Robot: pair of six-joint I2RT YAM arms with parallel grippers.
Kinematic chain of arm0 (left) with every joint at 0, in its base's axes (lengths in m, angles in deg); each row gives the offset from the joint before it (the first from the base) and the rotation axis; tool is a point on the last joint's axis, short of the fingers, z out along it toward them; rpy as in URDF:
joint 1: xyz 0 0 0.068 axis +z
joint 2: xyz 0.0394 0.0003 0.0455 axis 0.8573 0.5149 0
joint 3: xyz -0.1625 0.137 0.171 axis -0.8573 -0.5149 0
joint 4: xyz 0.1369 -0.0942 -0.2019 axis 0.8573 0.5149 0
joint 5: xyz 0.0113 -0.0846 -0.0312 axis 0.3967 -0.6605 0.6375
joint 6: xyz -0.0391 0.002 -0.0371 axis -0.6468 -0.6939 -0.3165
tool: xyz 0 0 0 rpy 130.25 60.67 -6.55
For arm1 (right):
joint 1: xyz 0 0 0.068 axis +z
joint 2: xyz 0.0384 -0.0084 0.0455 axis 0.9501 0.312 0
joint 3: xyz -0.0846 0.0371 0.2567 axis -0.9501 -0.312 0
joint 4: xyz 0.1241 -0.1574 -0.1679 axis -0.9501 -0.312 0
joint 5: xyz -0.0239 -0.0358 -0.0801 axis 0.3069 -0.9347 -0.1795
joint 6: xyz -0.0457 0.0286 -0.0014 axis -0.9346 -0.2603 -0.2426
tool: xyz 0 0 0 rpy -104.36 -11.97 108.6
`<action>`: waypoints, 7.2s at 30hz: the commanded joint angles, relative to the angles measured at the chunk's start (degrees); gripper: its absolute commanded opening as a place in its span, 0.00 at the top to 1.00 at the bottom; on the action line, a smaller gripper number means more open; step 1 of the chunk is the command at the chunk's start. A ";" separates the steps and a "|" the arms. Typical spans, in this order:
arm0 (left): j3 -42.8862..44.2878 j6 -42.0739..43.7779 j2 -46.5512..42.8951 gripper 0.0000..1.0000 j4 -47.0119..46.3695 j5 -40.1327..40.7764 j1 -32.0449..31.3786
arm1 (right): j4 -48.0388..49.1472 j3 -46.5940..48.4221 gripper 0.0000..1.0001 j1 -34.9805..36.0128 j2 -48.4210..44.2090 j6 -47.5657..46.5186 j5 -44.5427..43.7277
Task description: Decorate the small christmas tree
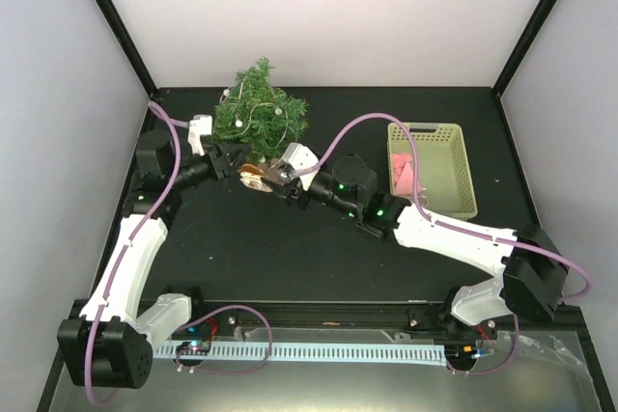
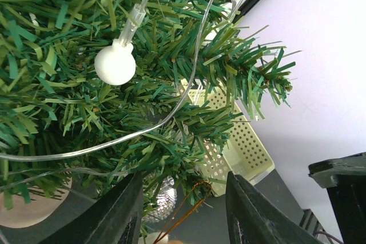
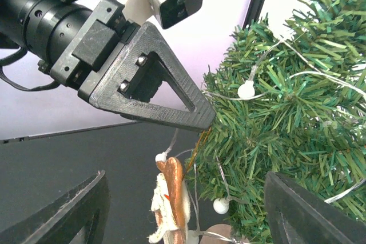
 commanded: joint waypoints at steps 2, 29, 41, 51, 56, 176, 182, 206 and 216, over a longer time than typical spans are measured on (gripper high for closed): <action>2.34 0.78 -2.05 0.60 1.35 2.73 -0.21 | -0.56 -0.76 0.26 -0.10 -3.02 1.47 0.53; 4.97 1.76 -3.84 0.46 6.37 4.78 -0.21 | -13.03 4.68 0.26 -0.10 -5.04 7.06 -4.10; 6.40 10.52 -13.04 0.01 19.74 19.28 -1.64 | -40.33 9.04 0.00 -1.38 -13.33 18.73 -22.47; -1.32 15.91 -19.06 0.01 20.62 32.99 -8.99 | -46.38 2.77 0.09 -26.51 -10.14 24.38 -23.23; -4.85 17.62 -20.13 0.01 19.13 32.64 -10.55 | -42.54 1.17 0.53 -37.11 -3.56 23.83 -20.79; -2.03 9.28 -16.63 0.20 4.21 9.91 -23.59 | -50.88 9.92 0.99 -44.69 -6.76 15.23 6.28; -4.01 11.46 -18.70 0.18 5.07 10.42 -23.57 | -54.25 12.45 0.99 -54.13 5.12 14.57 2.14; -4.61 13.43 -21.49 0.14 6.49 11.16 -23.59 | -58.39 15.97 0.51 -58.71 21.61 13.65 2.26; -5.26 13.04 -21.26 0.14 6.11 10.79 -23.58 | -57.43 11.74 0.53 -58.76 23.67 15.32 7.41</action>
